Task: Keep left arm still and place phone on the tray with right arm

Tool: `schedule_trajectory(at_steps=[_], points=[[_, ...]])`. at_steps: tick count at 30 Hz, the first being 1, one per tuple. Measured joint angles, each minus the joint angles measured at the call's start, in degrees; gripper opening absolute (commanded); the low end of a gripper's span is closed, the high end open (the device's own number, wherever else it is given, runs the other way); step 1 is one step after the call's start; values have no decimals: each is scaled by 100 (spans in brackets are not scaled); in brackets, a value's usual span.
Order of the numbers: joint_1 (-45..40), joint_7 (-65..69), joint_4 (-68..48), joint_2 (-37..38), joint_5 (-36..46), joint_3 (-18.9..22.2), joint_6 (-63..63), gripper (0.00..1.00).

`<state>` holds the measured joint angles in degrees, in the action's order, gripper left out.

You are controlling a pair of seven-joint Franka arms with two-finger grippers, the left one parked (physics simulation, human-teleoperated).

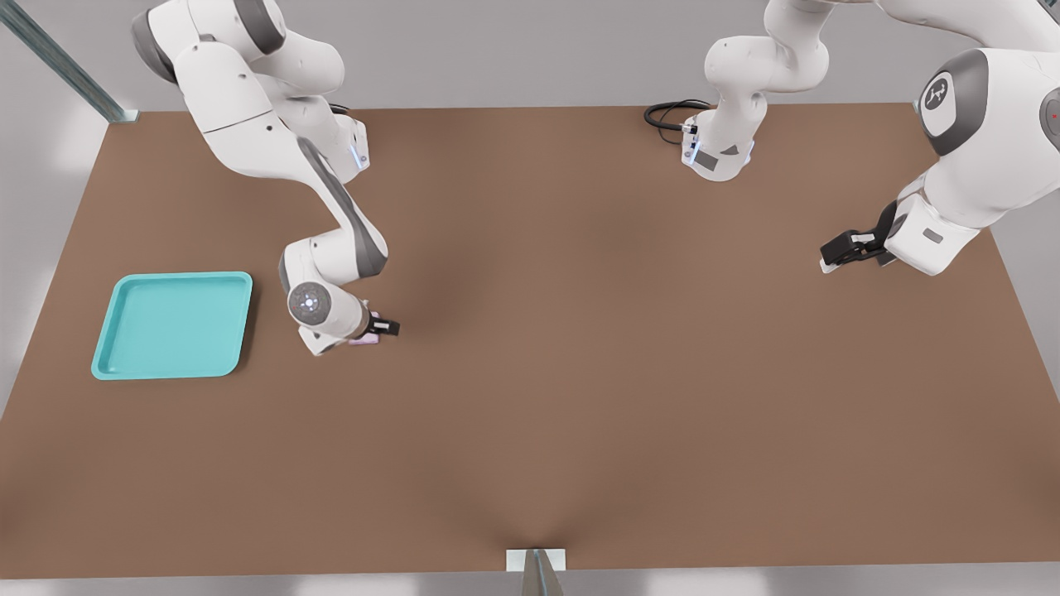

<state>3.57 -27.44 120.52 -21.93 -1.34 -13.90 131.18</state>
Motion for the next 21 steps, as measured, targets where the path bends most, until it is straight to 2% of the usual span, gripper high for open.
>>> schedule_trajectory(at_steps=[12,21], points=[[-421,667,396,-136,-84,-200,1000,100],[-422,1287,512,-269,-1004,-236,1104,100]])
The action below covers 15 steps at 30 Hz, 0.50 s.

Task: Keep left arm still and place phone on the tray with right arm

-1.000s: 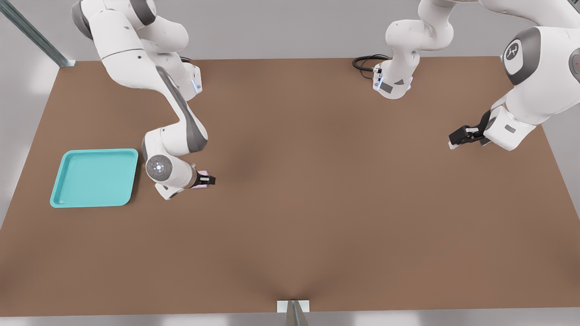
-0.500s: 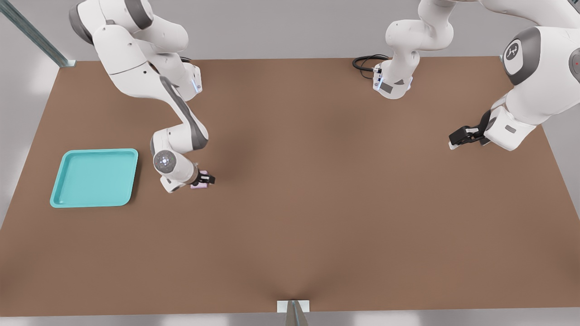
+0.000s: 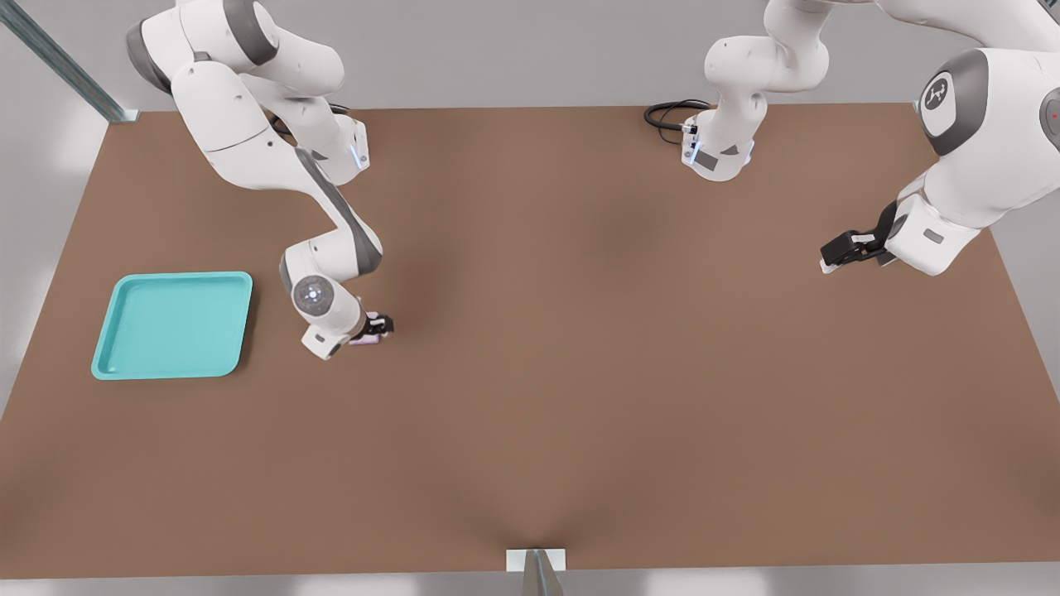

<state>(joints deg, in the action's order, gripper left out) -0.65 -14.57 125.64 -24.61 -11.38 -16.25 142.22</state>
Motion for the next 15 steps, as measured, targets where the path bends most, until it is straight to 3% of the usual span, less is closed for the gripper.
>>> schedule_trajectory(at_steps=[15], points=[[-419,232,128,-142,90,-246,-93,100]])
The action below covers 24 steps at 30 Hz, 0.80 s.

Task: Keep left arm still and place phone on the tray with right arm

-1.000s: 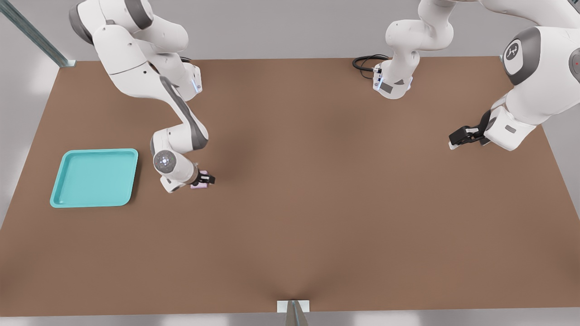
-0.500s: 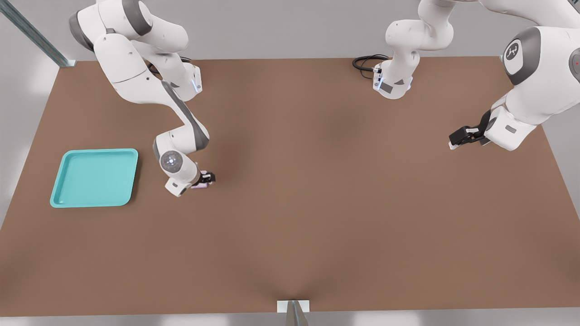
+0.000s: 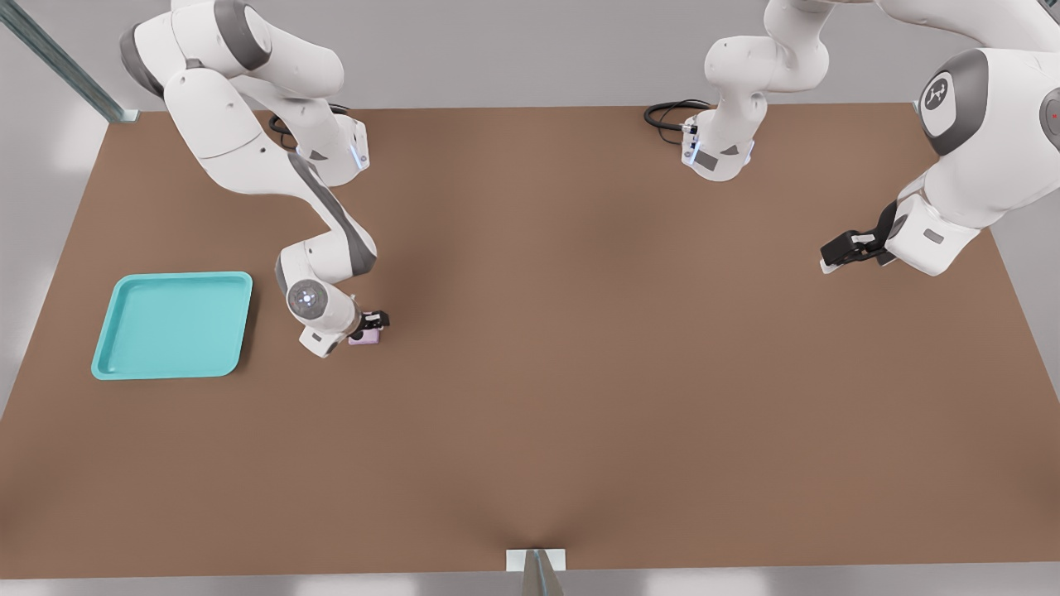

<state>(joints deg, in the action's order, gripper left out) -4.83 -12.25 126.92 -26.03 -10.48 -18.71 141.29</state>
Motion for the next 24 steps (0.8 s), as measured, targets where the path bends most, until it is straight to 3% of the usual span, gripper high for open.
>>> schedule_trajectory(at_steps=[13,16,24], points=[[-1,63,-3,-174,55,-1,61,95],[-7,99,-2,-168,87,-7,76,77],[-673,209,-33,300,98,-460,-92,75]])
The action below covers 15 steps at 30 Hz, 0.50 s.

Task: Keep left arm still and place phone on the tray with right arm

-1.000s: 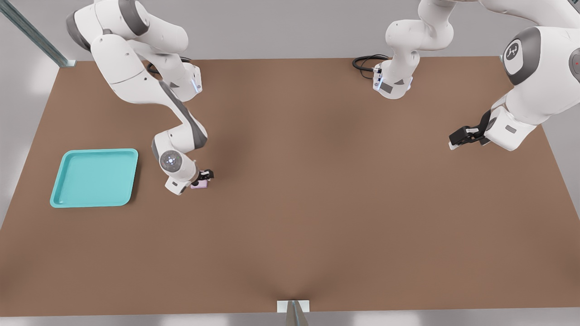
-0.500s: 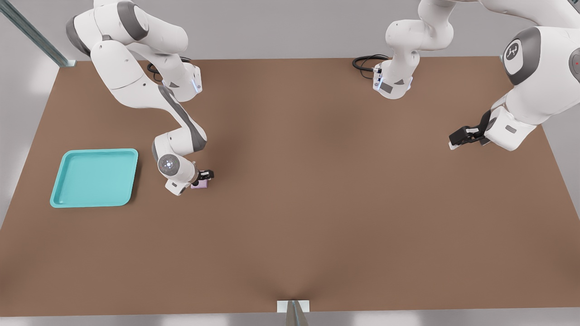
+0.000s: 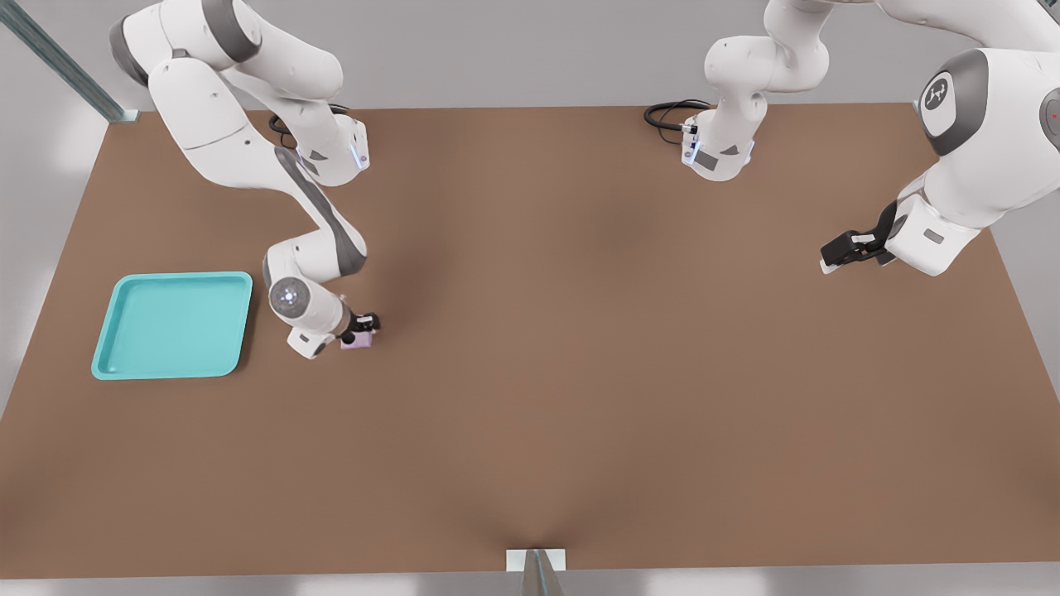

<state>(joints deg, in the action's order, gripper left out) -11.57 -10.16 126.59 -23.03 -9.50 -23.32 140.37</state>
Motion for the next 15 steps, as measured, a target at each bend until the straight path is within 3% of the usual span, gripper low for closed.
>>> schedule_trajectory(at_steps=[10,11,12,15], points=[[-2909,1235,-303,251,-13,20,-490,76],[-3154,1440,-360,193,-20,33,-522,79],[-3351,1635,-404,135,-34,42,-551,100],[-3543,2167,-535,44,-67,75,-617,100]])
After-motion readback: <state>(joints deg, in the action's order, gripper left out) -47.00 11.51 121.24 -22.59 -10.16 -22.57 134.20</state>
